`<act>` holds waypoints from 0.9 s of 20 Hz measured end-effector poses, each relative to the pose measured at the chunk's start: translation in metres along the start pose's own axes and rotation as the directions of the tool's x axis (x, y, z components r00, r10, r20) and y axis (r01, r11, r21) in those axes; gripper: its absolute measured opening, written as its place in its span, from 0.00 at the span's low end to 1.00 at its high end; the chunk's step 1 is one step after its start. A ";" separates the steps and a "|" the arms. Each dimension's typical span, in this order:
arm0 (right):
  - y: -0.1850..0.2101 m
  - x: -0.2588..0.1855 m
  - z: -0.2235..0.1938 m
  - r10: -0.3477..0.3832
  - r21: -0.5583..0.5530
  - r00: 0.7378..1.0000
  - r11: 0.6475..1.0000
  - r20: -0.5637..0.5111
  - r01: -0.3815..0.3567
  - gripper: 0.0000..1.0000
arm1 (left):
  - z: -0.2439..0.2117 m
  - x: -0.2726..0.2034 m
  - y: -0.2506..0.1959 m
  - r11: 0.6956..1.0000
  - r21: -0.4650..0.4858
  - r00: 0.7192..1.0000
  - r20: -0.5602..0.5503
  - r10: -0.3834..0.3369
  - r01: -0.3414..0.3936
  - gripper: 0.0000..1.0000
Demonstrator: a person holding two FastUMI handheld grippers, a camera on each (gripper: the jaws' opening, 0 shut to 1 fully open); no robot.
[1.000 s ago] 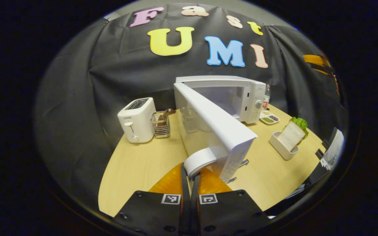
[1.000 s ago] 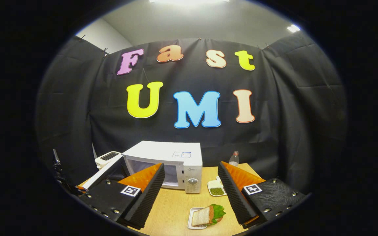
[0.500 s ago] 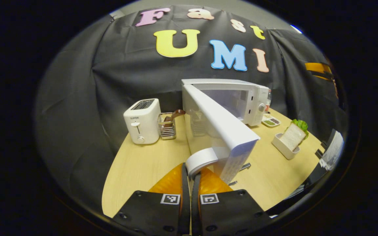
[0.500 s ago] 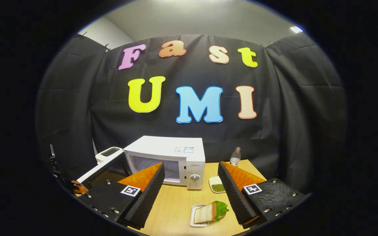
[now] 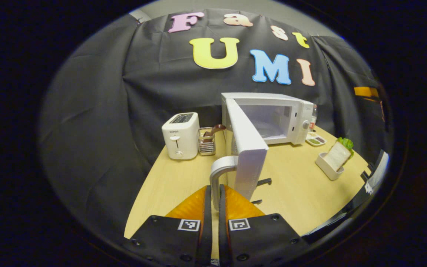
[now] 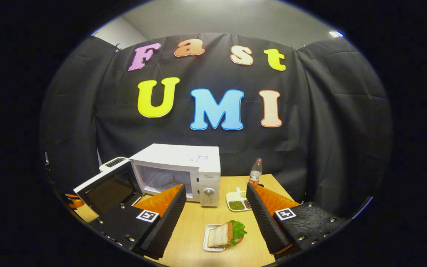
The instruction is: Open the microwave oven with the left hand, put the food in, and close the microwave oven.
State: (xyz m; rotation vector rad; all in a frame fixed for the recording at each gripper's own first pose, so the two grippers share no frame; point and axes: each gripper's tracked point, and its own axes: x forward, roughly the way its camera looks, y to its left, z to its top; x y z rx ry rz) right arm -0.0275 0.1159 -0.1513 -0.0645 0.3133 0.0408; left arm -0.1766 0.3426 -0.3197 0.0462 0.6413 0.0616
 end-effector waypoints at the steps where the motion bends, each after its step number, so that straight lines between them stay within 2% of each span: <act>1: -0.006 0.001 -0.007 -0.011 0.005 1.000 1.000 -0.017 0.011 0.98 | 0.011 -0.011 -0.002 1.000 -0.019 1.000 0.028 0.003 -0.002 0.16; 4: -0.024 0.007 -0.037 -0.044 0.020 0.995 0.999 -0.087 0.046 0.98 | 0.066 -0.031 -0.021 0.999 -0.047 0.989 0.146 0.003 0.003 0.14; 7: -0.035 0.013 -0.072 -0.041 0.063 0.983 0.997 -0.181 0.053 0.98 | 0.136 -0.049 -0.047 0.999 -0.046 0.959 0.285 -0.014 0.029 0.14; 8: -0.037 0.013 -0.084 -0.033 0.080 0.977 0.995 -0.212 0.051 0.98 | 0.158 -0.049 -0.060 0.998 -0.051 0.943 0.331 -0.028 0.047 0.26; 12: -0.038 0.018 -0.137 0.039 0.151 0.933 0.988 -0.357 0.017 0.98 | 0.239 -0.062 -0.098 0.998 -0.043 0.878 0.478 -0.025 0.052 0.95; 15: -0.038 0.027 -0.175 0.091 0.219 0.878 0.976 -0.469 0.015 0.98 | 0.275 -0.063 -0.128 0.996 -0.048 0.849 0.527 -0.042 0.079 0.97; 18: -0.041 0.035 -0.204 0.108 0.263 0.836 0.964 -0.537 0.044 0.98 | 0.295 -0.061 -0.148 0.994 -0.051 0.837 0.545 -0.054 0.097 0.96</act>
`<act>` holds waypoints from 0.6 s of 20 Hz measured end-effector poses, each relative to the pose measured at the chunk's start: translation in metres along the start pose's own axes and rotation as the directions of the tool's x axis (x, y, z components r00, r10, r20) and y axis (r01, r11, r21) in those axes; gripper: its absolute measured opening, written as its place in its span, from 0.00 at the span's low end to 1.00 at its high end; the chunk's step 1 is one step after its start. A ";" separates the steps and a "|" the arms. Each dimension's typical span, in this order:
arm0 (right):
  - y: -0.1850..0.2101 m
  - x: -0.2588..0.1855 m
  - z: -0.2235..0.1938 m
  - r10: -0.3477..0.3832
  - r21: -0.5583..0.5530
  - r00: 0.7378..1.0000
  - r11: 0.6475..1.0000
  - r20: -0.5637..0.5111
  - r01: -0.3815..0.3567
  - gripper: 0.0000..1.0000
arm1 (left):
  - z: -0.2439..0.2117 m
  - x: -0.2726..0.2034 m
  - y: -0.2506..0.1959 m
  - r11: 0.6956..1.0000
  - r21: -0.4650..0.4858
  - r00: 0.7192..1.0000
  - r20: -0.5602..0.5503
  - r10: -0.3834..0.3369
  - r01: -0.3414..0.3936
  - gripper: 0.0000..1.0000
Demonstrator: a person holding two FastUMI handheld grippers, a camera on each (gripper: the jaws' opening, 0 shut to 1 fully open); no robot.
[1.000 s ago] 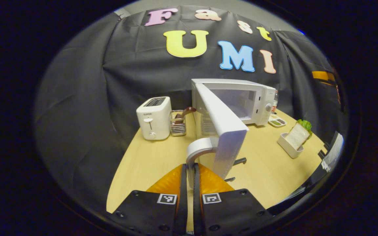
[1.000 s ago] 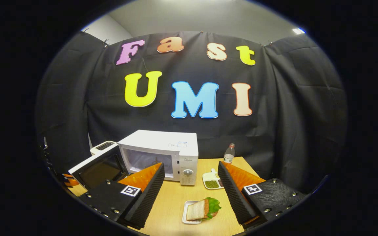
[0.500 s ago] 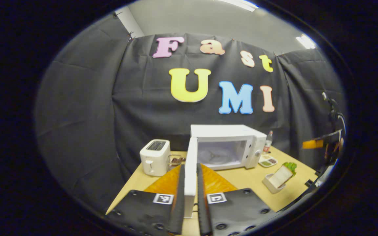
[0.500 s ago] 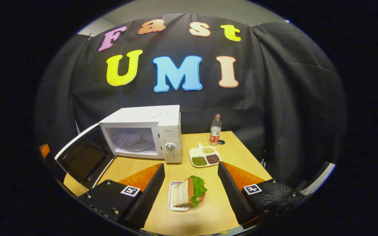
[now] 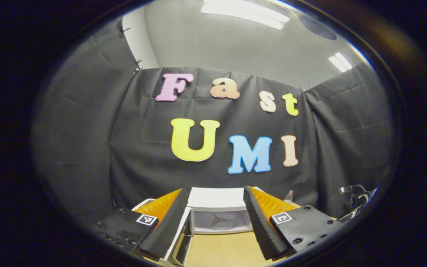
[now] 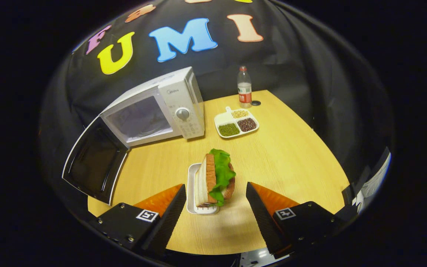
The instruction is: Open the microwave oven with the left hand, put the food in, and close the microwave oven.
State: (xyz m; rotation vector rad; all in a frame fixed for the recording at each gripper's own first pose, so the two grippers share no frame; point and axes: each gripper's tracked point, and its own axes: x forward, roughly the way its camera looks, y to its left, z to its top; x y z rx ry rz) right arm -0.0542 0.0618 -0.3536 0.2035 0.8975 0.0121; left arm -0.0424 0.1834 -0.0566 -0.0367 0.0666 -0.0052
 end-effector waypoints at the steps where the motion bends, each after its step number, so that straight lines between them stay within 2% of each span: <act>1: -0.002 0.006 -0.004 0.006 0.013 1.000 1.000 -0.021 -0.006 0.98 | -0.001 0.005 -0.007 1.000 -0.001 1.000 -0.003 -0.007 0.007 0.97; 6: -0.001 0.035 -0.013 0.058 0.070 0.994 0.996 -0.094 -0.052 0.98 | -0.019 0.017 -0.025 0.999 0.039 0.999 -0.050 -0.011 0.013 0.96; 8: 0.002 0.042 -0.014 0.081 0.069 0.989 0.995 -0.124 -0.073 0.84 | -0.024 0.019 -0.029 0.999 0.050 0.998 -0.062 -0.003 0.006 0.96; 9: 0.003 0.046 -0.017 0.089 0.061 0.985 0.995 -0.147 -0.081 0.72 | -0.028 0.020 -0.028 0.998 0.055 0.998 -0.066 0.005 -0.002 0.96; 10: 0.007 0.042 -0.014 0.114 0.060 0.981 0.993 -0.157 -0.105 0.69 | -0.029 0.022 -0.028 0.998 0.057 0.997 -0.072 0.010 -0.006 0.96; 11: 0.010 0.043 -0.010 0.139 0.053 0.980 0.990 -0.142 -0.132 0.43 | -0.033 0.024 -0.028 0.998 0.057 0.997 -0.075 0.020 -0.016 0.96; 12: 0.008 0.042 -0.011 0.139 0.028 0.979 0.990 -0.151 -0.136 0.31 | -0.033 0.025 -0.028 0.998 0.054 0.997 -0.075 0.026 -0.022 0.96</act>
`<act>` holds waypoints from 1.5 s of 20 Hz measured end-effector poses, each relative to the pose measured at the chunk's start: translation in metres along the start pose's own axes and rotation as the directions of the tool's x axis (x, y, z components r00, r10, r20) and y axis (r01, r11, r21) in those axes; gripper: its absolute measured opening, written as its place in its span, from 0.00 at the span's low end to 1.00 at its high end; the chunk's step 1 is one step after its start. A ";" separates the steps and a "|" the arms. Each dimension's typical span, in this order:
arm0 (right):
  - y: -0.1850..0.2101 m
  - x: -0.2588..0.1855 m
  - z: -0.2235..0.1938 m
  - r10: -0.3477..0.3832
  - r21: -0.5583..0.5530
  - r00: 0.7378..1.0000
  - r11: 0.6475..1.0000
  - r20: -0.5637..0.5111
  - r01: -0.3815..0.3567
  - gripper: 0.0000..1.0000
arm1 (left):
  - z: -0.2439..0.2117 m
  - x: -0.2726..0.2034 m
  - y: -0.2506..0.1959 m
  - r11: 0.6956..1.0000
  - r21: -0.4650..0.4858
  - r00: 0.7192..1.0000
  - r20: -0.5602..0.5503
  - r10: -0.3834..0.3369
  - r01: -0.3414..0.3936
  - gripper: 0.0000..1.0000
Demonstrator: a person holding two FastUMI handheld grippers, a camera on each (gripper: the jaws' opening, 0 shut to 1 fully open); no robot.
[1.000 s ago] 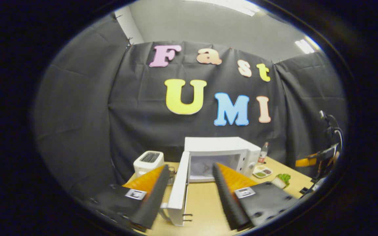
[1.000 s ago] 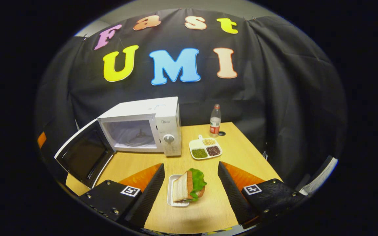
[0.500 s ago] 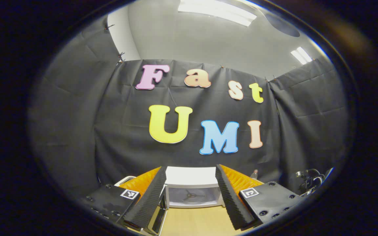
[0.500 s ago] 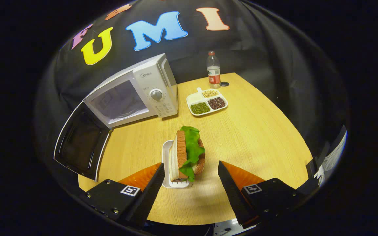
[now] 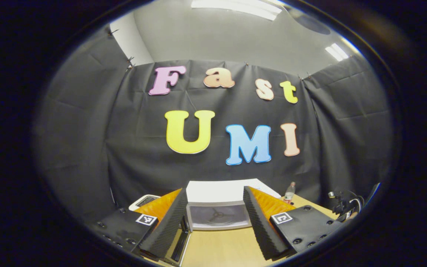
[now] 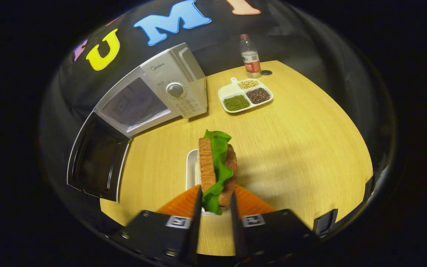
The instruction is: Open the microwave oven with the left hand, put the food in, and close the microwave oven.
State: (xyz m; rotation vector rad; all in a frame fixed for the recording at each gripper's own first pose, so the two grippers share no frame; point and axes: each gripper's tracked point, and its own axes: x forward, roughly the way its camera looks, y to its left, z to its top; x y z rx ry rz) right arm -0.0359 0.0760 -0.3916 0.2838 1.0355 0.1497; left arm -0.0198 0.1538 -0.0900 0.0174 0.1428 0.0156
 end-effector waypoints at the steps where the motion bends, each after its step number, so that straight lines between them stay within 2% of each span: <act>1: 0.001 0.000 0.002 0.007 -0.010 1.000 1.000 0.001 -0.007 0.19 | 0.000 0.003 0.000 1.000 -0.004 1.000 0.000 0.002 -0.002 0.96; 2: 0.008 -0.002 0.003 0.017 -0.019 1.000 1.000 0.000 -0.017 0.14 | 0.002 0.003 0.000 1.000 -0.004 1.000 0.000 0.006 -0.006 0.96; 7: 0.036 -0.019 0.031 0.075 -0.052 0.994 0.996 0.078 -0.071 0.14 | 0.003 0.005 0.005 1.000 0.000 1.000 0.004 0.022 -0.022 0.96; 12: 0.095 -0.027 0.068 0.254 0.039 0.956 0.964 0.145 -0.263 0.14 | 0.009 0.002 0.012 0.999 0.001 0.999 0.011 0.033 -0.033 0.96; 16: 0.155 -0.021 0.097 0.399 0.190 0.891 0.878 0.217 -0.440 0.13 | 0.012 -0.006 0.028 0.998 0.004 0.998 0.014 0.057 -0.057 0.96; 21: 0.209 0.015 0.115 0.443 0.334 0.859 0.793 0.257 -0.509 0.14 | 0.022 -0.021 0.059 0.995 0.025 0.996 0.021 0.092 -0.093 0.96; 23: 0.223 0.034 0.118 0.427 0.406 0.861 0.760 0.278 -0.507 0.14 | 0.021 -0.029 0.077 0.993 0.040 0.993 0.016 0.114 -0.115 0.96; 25: 0.233 0.060 0.121 0.378 0.492 0.874 0.723 0.306 -0.485 0.14 | 0.019 -0.037 0.091 0.992 0.029 0.993 0.006 0.120 -0.120 0.96; 30: 0.259 0.107 0.144 0.305 0.659 0.866 0.562 0.396 -0.500 0.13 | 0.018 -0.051 0.135 0.986 0.034 0.986 -0.005 0.166 -0.165 0.96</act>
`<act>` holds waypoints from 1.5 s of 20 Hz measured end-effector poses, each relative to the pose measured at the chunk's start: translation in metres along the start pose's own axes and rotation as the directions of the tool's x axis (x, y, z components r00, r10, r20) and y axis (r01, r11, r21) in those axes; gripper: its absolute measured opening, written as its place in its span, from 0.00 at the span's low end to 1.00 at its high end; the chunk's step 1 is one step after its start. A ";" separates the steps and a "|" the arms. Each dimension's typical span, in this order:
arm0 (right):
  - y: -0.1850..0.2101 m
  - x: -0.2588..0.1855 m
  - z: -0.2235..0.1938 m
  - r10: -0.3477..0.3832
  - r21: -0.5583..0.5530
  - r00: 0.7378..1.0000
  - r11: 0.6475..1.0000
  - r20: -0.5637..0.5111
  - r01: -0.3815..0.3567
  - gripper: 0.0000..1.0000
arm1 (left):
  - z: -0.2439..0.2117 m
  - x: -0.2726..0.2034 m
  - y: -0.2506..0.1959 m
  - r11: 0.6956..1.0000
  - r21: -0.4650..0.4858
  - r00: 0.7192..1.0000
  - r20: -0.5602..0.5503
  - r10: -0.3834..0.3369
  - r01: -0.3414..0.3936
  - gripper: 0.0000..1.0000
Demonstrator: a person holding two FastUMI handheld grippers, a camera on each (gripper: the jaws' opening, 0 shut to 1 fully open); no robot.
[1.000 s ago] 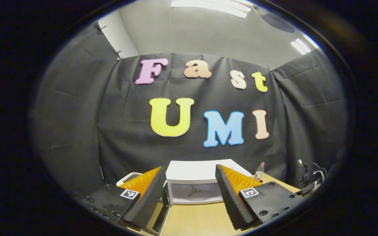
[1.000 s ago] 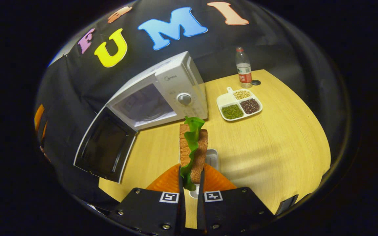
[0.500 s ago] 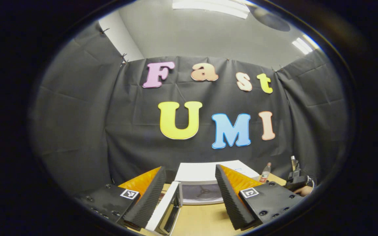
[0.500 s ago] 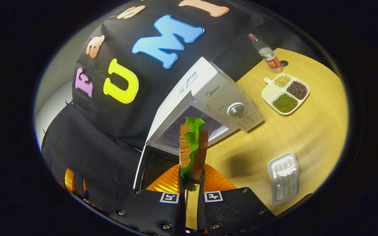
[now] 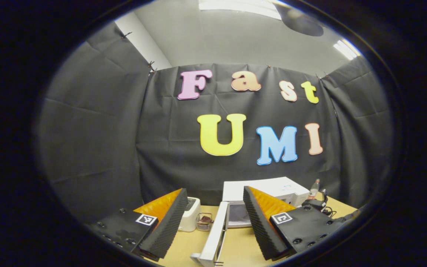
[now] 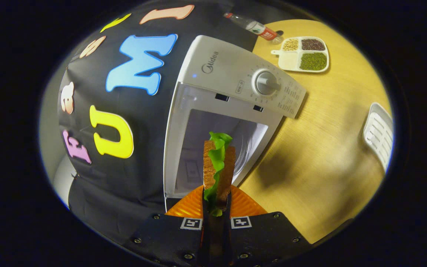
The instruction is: Open the microwave oven with the left hand, put the food in, and close the microwave oven.
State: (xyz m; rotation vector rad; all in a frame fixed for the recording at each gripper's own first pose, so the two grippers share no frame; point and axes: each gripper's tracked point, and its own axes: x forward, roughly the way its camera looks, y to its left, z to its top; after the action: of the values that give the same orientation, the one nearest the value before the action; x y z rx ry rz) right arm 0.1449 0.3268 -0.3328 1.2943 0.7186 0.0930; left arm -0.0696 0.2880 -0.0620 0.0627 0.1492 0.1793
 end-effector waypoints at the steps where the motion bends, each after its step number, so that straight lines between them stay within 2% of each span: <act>1: 0.001 0.013 0.001 0.007 0.023 1.000 1.000 0.025 -0.008 0.13 | 0.000 0.000 0.008 1.000 0.001 1.000 -0.004 0.012 -0.012 0.97; 6: 0.012 0.069 0.006 0.043 0.201 0.986 0.977 0.162 -0.076 0.13 | -0.005 -0.005 0.044 0.997 0.002 0.997 -0.024 0.076 -0.076 0.96; 12: 0.016 0.124 0.013 0.058 0.271 0.960 0.953 0.274 -0.134 0.14 | -0.014 -0.025 0.074 0.991 0.036 0.989 -0.076 0.129 -0.127 0.96; 18: -0.005 0.164 0.015 -0.005 0.271 0.948 0.959 0.319 -0.086 0.14 | -0.028 -0.032 0.079 0.990 0.038 0.984 -0.110 0.141 -0.137 0.96; 21: -0.003 0.179 0.018 0.010 0.275 0.944 0.956 0.329 -0.106 0.14 | -0.028 -0.035 0.077 0.991 0.036 0.984 -0.116 0.134 -0.130 0.97; 26: -0.006 0.187 0.016 -0.014 0.284 0.948 0.955 0.317 -0.081 0.14 | -0.025 -0.032 0.076 0.991 0.045 0.986 -0.101 0.131 -0.127 0.97; 27: -0.009 0.187 0.015 -0.029 0.288 0.949 0.955 0.313 -0.065 0.22 | -0.023 -0.030 0.073 0.991 0.041 0.987 -0.096 0.127 -0.124 0.97; 30: -0.010 0.178 0.009 -0.051 0.263 0.956 0.964 0.288 -0.028 0.35 | -0.019 -0.023 0.063 0.994 0.037 0.991 -0.083 0.108 -0.106 0.97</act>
State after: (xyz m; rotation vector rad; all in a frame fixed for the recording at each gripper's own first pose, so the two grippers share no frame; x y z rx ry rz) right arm 0.2857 0.3956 -0.4181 1.5200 0.4936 -0.2093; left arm -0.1061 0.3465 -0.0722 0.0955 0.2338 0.2869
